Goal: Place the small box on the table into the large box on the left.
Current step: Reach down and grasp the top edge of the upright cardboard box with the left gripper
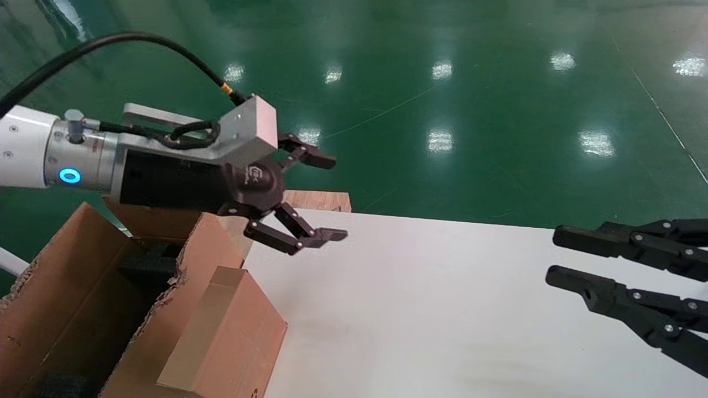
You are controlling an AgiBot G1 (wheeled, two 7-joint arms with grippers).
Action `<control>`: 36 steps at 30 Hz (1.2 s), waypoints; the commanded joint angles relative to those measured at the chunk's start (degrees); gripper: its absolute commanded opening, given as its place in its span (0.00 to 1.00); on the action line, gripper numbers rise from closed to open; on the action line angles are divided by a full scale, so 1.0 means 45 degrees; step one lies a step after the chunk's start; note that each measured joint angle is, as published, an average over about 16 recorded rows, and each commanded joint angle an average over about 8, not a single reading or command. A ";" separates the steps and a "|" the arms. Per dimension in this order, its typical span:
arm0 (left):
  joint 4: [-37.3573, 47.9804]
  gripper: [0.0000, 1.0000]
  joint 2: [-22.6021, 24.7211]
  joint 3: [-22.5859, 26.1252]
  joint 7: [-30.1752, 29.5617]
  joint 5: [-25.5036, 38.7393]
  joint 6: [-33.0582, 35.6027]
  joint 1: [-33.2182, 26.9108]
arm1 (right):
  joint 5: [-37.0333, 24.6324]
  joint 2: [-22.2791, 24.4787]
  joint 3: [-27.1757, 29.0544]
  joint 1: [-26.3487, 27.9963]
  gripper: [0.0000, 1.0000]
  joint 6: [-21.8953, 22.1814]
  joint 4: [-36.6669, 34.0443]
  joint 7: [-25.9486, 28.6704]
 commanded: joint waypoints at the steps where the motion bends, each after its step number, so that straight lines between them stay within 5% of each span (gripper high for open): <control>1: 0.0023 1.00 -0.0028 0.0172 -0.0489 0.0485 0.0038 -0.0143 | 0.0001 0.0000 0.0000 0.0000 0.00 0.0000 0.0000 0.0000; 11: -0.0103 1.00 0.1380 0.3523 -0.3908 0.3550 0.1031 -0.2908 | 0.0003 0.0001 -0.0001 0.0000 0.00 0.0001 -0.0002 -0.0001; 24: 0.0322 1.00 0.1806 0.5472 -0.4862 0.4257 0.0934 -0.3627 | 0.0009 0.0003 0.0001 -0.0001 0.00 0.0004 -0.0005 -0.0003; 36: 0.0592 1.00 0.3454 1.0308 -0.8806 0.5213 0.1049 -0.4958 | 0.0010 0.0003 -0.0001 -0.0001 0.00 0.0004 -0.0005 -0.0004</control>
